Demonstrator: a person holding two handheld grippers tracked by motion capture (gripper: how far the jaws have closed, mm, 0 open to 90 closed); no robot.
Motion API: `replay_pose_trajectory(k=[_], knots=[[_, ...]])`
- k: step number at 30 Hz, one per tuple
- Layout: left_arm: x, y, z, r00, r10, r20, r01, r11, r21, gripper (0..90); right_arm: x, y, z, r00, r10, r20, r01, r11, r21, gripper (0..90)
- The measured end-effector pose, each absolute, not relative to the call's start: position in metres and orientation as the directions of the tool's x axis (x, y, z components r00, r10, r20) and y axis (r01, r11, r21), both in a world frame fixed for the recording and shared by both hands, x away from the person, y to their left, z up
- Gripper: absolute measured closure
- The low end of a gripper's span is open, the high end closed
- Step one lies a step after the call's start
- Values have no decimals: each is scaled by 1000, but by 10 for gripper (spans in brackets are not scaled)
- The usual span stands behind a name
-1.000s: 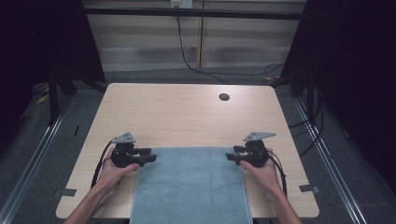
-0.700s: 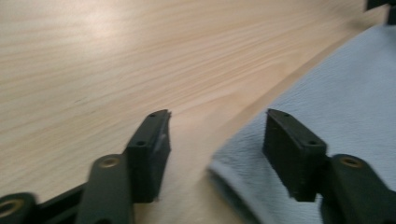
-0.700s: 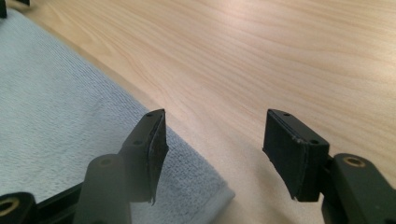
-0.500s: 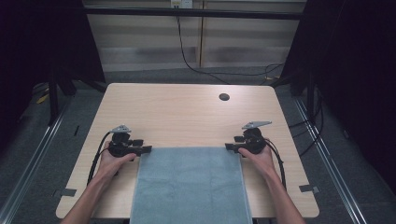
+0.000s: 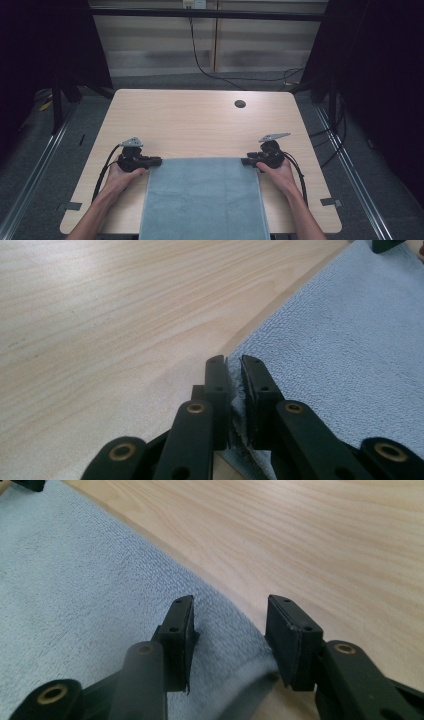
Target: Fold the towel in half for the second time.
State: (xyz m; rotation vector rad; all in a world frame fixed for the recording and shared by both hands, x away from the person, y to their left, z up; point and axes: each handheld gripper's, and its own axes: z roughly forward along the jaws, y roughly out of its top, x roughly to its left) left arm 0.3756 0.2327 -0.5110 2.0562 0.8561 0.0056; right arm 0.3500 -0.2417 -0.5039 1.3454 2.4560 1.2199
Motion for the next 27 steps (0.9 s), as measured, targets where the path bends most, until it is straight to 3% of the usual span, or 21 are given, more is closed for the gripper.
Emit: replay_pose_trajectory(k=[4, 6, 27], knots=[[375, 232, -510, 750, 588, -302, 579, -363, 730, 835, 345, -248, -503, -615, 724, 313, 678, 282, 679, 797], [375, 233, -507, 747, 593, -300, 576, -351, 738, 848, 345, -249, -500, -608, 733, 306, 665, 260, 700, 841], [436, 223, -409, 718, 664, -209, 465, -234, 854, 858, 393, -253, -412, -569, 794, 215, 511, 136, 849, 863]])
